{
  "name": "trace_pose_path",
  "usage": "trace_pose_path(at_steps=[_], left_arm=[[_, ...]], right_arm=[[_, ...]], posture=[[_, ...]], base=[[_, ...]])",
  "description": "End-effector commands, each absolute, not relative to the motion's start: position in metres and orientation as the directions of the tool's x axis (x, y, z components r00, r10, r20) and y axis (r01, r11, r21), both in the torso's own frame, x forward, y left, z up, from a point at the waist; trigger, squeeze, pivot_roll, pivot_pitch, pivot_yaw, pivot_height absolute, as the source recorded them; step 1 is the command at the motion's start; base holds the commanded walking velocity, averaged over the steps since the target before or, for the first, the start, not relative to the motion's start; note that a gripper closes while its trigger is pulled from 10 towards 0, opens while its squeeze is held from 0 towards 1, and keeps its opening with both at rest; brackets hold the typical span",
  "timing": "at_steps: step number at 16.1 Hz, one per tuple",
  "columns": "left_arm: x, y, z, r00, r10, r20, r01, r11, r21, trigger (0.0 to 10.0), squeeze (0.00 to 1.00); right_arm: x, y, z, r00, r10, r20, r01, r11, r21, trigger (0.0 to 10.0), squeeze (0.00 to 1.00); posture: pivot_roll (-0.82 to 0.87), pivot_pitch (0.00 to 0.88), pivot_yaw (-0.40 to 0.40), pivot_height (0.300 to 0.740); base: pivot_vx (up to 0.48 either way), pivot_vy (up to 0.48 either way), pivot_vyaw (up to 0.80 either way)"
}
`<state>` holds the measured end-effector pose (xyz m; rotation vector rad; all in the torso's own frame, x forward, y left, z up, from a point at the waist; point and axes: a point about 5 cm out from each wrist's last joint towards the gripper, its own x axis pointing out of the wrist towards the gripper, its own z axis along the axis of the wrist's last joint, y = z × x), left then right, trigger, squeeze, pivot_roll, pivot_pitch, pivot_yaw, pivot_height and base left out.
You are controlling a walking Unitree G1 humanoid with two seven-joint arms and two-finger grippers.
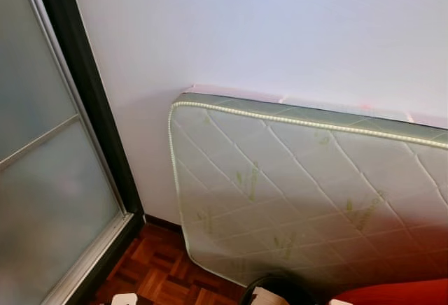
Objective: Clean up the room
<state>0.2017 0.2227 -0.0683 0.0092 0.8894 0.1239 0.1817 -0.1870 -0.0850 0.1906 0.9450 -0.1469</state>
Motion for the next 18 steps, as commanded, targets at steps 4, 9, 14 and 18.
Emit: trace_pose_path(at_steps=[4,9,14,18], left_arm=[[0.198,0.223,-0.070,0.615,0.108,-0.781,-0.097,0.993,0.061,10.0,0.00],[0.199,0.223,-0.070,0.617,0.108,-0.780,-0.099,0.993,0.060,10.0,0.00],[0.200,0.223,-0.069,0.619,0.110,-0.778,-0.104,0.993,0.057,10.0,0.00],[0.201,0.223,-0.069,0.620,0.111,-0.777,-0.110,0.993,0.054,10.0,0.00]], right_arm=[[0.175,-0.190,-0.088,0.561,-0.041,-0.827,0.208,0.974,0.094,10.0,0.00],[0.172,-0.193,-0.089,0.546,-0.042,-0.837,0.206,0.975,0.085,10.0,0.00],[0.173,-0.196,-0.088,0.544,-0.040,-0.838,0.200,0.976,0.083,10.0,0.00],[0.170,-0.200,-0.089,0.541,-0.039,-0.840,0.201,0.976,0.084,10.0,0.00]], posture=[[0.06,0.000,-0.007,0.740],[0.06,0.000,-0.006,0.740],[0.07,0.000,-0.008,0.740],[0.07,0.000,-0.009,0.740]], base=[[0.000,0.000,0.00],[-0.049,0.000,0.00],[-0.252,0.000,0.00],[-0.278,0.000,0.00]])
